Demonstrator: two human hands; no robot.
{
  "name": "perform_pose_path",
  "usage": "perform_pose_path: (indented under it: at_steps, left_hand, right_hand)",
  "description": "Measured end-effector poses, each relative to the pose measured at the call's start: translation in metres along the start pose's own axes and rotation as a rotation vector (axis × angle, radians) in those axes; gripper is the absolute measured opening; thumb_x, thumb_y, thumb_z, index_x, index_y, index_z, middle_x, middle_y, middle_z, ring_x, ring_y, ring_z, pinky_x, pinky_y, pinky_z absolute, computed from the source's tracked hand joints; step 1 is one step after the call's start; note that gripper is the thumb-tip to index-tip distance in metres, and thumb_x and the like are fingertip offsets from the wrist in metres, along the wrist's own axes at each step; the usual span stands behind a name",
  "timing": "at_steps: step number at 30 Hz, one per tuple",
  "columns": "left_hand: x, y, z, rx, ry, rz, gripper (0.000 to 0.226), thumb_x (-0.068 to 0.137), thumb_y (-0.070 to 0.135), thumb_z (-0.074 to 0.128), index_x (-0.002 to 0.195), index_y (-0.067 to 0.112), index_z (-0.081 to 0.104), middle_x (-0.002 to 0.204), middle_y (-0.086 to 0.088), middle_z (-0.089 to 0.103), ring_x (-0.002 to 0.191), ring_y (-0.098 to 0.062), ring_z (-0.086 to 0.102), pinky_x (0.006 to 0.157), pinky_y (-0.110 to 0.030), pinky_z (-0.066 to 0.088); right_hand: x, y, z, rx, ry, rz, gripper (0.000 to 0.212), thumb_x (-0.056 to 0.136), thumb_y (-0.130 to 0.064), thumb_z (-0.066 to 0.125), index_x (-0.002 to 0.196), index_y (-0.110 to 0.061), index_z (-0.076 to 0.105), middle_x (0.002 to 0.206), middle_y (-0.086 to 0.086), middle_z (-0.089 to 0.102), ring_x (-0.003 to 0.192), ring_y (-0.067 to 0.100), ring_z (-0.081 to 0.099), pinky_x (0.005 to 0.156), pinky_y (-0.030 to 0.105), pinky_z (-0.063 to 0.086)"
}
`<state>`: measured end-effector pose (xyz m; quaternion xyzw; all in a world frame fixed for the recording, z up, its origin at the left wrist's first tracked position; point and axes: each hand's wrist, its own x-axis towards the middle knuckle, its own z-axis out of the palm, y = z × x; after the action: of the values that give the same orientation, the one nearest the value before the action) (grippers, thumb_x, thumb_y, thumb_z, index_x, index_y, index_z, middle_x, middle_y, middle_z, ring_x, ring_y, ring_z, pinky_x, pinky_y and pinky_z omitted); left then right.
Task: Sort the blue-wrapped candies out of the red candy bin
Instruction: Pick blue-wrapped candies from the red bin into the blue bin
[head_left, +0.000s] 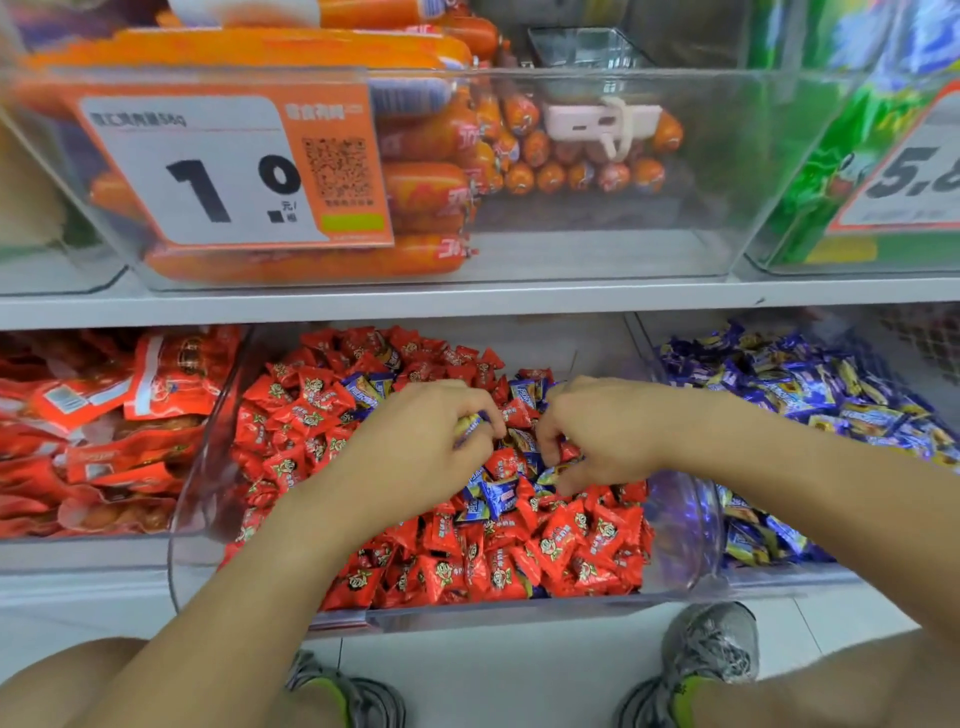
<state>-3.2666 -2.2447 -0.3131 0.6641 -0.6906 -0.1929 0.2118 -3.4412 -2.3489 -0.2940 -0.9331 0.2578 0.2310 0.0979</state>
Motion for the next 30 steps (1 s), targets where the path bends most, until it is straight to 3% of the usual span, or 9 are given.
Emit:
perform_pose_path:
  at_steps: [3, 6, 9, 11, 15, 17, 22, 25, 30]
  left_hand:
    - [-0.001, -0.002, 0.003, 0.078, 0.037, 0.061, 0.025, 0.09, 0.053, 0.057, 0.094, 0.035, 0.072, 0.084, 0.014, 0.059, 0.076, -0.001, 0.056, 0.072, -0.034, 0.049]
    - [-0.004, -0.007, -0.003, 0.152, -0.094, -0.004, 0.047, 0.073, 0.069, 0.063, 0.103, 0.035, 0.073, 0.084, 0.015, 0.057, 0.078, -0.006, 0.054, 0.067, -0.031, 0.045]
    - [-0.008, -0.008, -0.004, 0.278, -0.248, -0.047, 0.066, 0.066, 0.068, 0.071, 0.124, 0.036, 0.064, 0.11, 0.014, 0.063, 0.102, -0.01, 0.058, 0.078, -0.027, 0.045]
    - [-0.009, -0.007, -0.004, 0.269, -0.267, -0.043, 0.064, 0.07, 0.062, 0.074, 0.127, 0.036, 0.063, 0.128, 0.012, 0.061, 0.118, -0.011, 0.055, 0.092, -0.03, 0.047]
    - [-0.007, -0.011, -0.008, 0.251, -0.213, -0.031, 0.035, 0.079, 0.05, 0.075, 0.111, 0.036, 0.071, 0.113, 0.014, 0.067, 0.103, -0.008, 0.061, 0.086, -0.03, 0.051]
    - [-0.01, -0.016, -0.012, 0.193, -0.157, -0.047, 0.025, 0.082, 0.047, 0.072, 0.102, 0.032, 0.075, 0.102, 0.015, 0.069, 0.093, -0.006, 0.063, 0.082, -0.03, 0.051]
    - [-0.016, -0.017, -0.026, -0.006, 0.019, -0.062, 0.022, 0.088, 0.039, 0.067, 0.104, 0.025, 0.074, 0.067, 0.022, 0.057, 0.06, 0.016, 0.052, 0.056, -0.007, 0.036]
    - [-0.019, -0.014, -0.03, -0.085, 0.061, -0.049, 0.02, 0.091, 0.035, 0.064, 0.106, 0.024, 0.071, 0.043, 0.025, 0.049, 0.045, 0.01, 0.046, 0.049, -0.007, 0.034]
    - [-0.024, -0.012, -0.024, -0.28, 0.1, -0.022, 0.014, 0.095, 0.022, 0.059, 0.105, 0.031, 0.065, 0.067, 0.041, 0.056, 0.058, 0.021, 0.05, 0.057, -0.003, 0.035]
  right_hand:
    - [0.001, 0.003, 0.002, 0.047, 0.069, 0.003, 0.015, 0.092, -0.034, 0.065, 0.099, -0.021, 0.066, 0.103, -0.003, 0.053, 0.096, 0.012, 0.049, 0.08, 0.027, 0.039]
    - [-0.013, 0.005, -0.009, 0.213, 0.182, 0.019, 0.012, 0.099, -0.034, 0.054, 0.104, -0.024, 0.055, 0.099, -0.005, 0.045, 0.088, 0.012, 0.052, 0.081, 0.03, 0.042]
    - [-0.025, 0.005, -0.018, 0.32, 0.198, 0.028, 0.01, 0.102, -0.033, 0.049, 0.108, -0.026, 0.05, 0.077, -0.004, 0.055, 0.059, 0.004, 0.051, 0.06, 0.024, 0.04]
    - [-0.021, 0.006, -0.018, 0.334, 0.189, 0.01, 0.011, 0.101, -0.034, 0.05, 0.11, -0.027, 0.048, 0.076, 0.005, 0.063, 0.057, 0.012, 0.054, 0.062, 0.028, 0.044]
    - [0.002, 0.006, -0.009, 0.242, 0.062, 0.03, 0.043, 0.101, -0.029, 0.052, 0.141, -0.026, 0.037, 0.126, 0.009, 0.057, 0.105, 0.024, 0.06, 0.093, 0.039, 0.047]
    - [0.011, 0.006, -0.006, 0.165, 0.029, 0.046, 0.048, 0.098, -0.032, 0.056, 0.144, -0.027, 0.04, 0.132, 0.005, 0.046, 0.12, 0.026, 0.052, 0.1, 0.035, 0.043]
    - [0.029, 0.003, 0.005, 0.058, 0.073, 0.038, 0.048, 0.081, -0.041, 0.077, 0.121, -0.022, 0.061, 0.11, 0.003, 0.05, 0.109, 0.022, 0.052, 0.086, 0.032, 0.046]
    - [0.031, 0.005, 0.005, 0.084, 0.137, 0.054, 0.026, 0.088, -0.033, 0.071, 0.11, -0.023, 0.063, 0.104, 0.0, 0.046, 0.095, 0.021, 0.054, 0.072, 0.026, 0.038]
    - [-0.014, 0.007, -0.012, 0.403, 0.334, 0.059, 0.02, 0.1, -0.037, 0.052, 0.113, -0.024, 0.058, 0.1, 0.002, 0.066, 0.091, 0.018, 0.063, 0.078, 0.03, 0.048]
